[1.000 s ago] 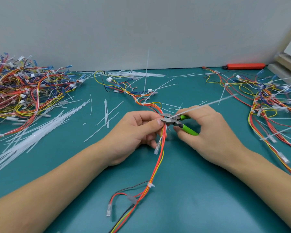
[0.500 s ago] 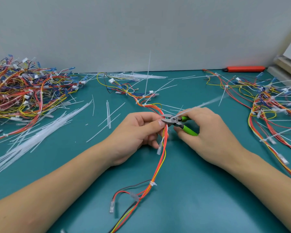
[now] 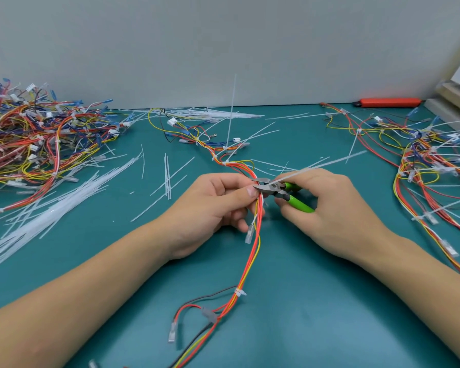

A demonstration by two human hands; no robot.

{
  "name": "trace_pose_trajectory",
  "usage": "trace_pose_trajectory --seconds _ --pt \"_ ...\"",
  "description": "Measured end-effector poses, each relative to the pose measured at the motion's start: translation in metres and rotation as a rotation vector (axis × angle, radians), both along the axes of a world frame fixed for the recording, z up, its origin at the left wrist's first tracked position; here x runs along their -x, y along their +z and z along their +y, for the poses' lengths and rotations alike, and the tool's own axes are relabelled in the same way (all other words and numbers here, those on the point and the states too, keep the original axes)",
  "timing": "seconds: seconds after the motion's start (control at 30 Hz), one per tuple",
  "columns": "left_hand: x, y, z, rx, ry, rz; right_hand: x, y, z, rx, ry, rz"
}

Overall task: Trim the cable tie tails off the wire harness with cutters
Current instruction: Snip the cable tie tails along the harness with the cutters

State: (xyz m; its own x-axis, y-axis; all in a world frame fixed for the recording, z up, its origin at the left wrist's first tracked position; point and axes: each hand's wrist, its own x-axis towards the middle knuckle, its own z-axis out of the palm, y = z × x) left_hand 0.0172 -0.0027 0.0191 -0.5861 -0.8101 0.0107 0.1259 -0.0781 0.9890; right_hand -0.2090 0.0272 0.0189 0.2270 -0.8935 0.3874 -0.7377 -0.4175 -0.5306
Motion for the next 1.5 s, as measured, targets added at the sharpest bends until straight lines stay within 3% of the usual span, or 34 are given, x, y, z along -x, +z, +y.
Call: trace_pose_trajectory --seconds 0.27,0.53,0.87,1.13,1.3,1.5 --pt "0.0 0.003 0.001 -0.019 -0.017 0.015 -0.004 -0.006 0.0 0.042 -0.092 0.034" --pt "0.0 0.006 0.002 -0.035 0.013 0.011 -0.002 0.001 0.0 0.026 -0.009 -0.007" --pt "0.0 0.005 0.001 -0.032 0.003 0.007 0.004 0.006 0.002 -0.147 0.01 -0.024" --pt "0.001 0.005 0.002 -0.04 0.017 0.011 0.031 0.012 -0.003 -0.286 0.026 0.299" --pt "0.001 0.004 0.002 -0.027 0.027 0.014 0.036 0.019 -0.004 -0.144 0.067 0.287" --pt "-0.002 0.001 -0.002 -0.044 0.025 0.051 0.026 0.019 0.003 -0.185 -0.018 0.09"
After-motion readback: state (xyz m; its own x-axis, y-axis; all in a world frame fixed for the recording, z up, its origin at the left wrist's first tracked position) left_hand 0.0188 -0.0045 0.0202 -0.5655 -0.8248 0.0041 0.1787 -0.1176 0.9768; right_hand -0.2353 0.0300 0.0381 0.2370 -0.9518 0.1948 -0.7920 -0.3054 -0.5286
